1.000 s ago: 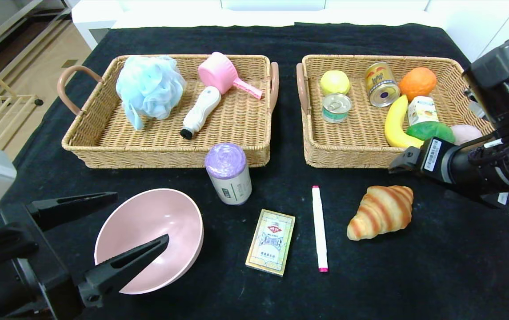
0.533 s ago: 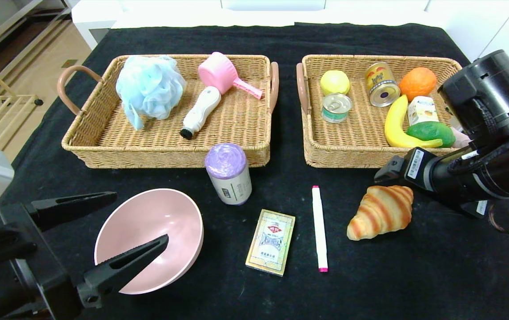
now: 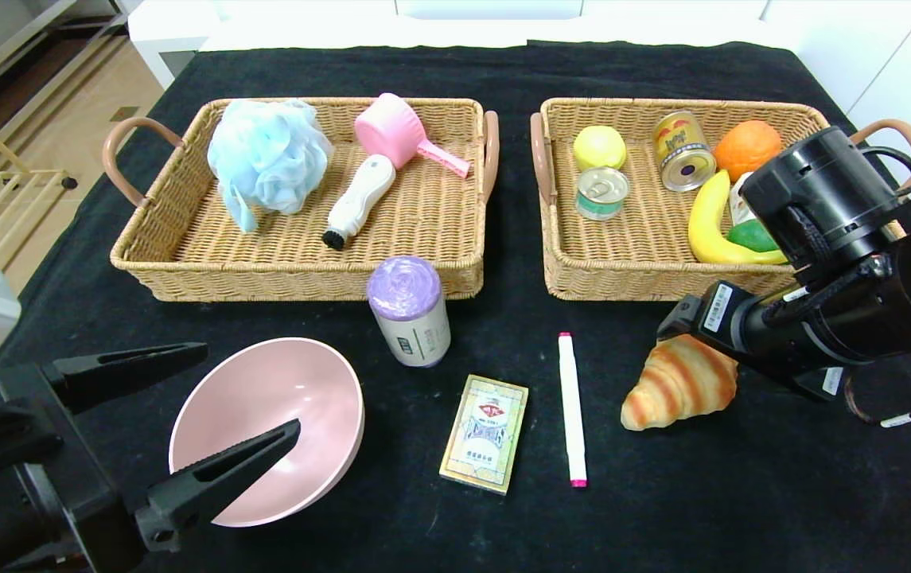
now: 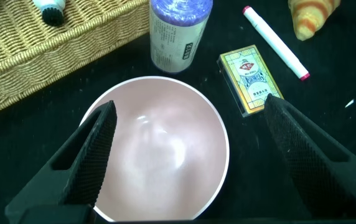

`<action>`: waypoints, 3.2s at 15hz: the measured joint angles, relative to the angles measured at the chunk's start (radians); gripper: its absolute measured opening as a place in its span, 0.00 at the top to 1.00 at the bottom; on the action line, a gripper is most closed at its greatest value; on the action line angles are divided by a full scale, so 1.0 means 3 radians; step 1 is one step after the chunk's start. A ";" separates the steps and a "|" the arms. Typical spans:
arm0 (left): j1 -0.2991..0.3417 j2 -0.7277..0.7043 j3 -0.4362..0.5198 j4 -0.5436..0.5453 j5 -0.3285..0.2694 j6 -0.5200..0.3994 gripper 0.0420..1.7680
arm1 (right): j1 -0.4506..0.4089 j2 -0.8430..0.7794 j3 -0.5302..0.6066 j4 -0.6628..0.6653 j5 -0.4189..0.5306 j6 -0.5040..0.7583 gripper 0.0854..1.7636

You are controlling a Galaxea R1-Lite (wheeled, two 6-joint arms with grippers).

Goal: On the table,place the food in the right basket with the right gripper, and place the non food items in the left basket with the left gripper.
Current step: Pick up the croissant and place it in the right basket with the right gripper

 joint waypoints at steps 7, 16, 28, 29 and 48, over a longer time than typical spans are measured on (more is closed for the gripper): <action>0.0001 -0.0006 -0.0001 -0.0001 -0.0001 0.0004 0.03 | -0.0023 0.0096 0.0013 -0.0005 -0.0006 0.0045 0.04; 0.0002 -0.0011 -0.0001 0.0001 -0.0001 0.0005 0.03 | -0.0022 0.0162 0.0018 -0.0043 -0.0009 0.0045 0.03; 0.0002 -0.0013 -0.0005 0.0006 -0.0001 0.0004 0.03 | -0.0017 0.0260 0.0006 -0.0052 -0.0006 0.0043 0.32; 0.0002 -0.0011 -0.0005 0.0007 -0.0001 0.0004 0.03 | -0.0017 0.0267 0.0006 -0.0052 -0.0005 0.0043 0.39; -0.0001 -0.0001 0.0008 0.0038 0.0000 0.0026 0.03 | 0.0013 0.0165 -0.0024 0.0013 0.0014 0.0003 0.55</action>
